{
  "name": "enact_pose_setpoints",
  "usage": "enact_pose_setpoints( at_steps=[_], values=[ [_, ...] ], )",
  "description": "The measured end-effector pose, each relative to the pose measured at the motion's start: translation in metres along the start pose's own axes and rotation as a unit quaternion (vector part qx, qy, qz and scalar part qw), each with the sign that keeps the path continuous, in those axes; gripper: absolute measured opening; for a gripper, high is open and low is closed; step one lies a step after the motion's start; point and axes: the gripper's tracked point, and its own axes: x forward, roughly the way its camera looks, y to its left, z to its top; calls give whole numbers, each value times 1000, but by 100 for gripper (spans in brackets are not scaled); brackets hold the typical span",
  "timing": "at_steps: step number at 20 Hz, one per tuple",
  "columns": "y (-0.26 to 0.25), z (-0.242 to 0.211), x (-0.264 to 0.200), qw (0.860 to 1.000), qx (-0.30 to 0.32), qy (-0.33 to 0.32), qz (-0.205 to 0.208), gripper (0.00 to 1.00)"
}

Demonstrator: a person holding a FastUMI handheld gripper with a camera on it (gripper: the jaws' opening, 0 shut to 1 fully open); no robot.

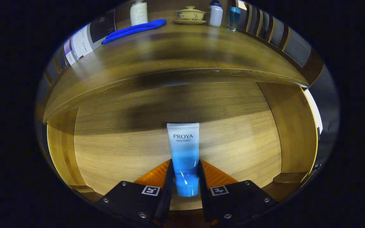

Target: Pull open the drawer, take out the items inside it, and place them on the countertop above the cabinet.

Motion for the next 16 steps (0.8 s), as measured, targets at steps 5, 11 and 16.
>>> enact_pose_setpoints(
  at_steps=[5,11,16],
  values=[
    [2,-10,-16,1000,-14,-27,-1,40],
    [-4,-17,-65,995,-50,-78,-24,40],
    [1,0,-111,988,-69,-136,-26,40]
  ],
)
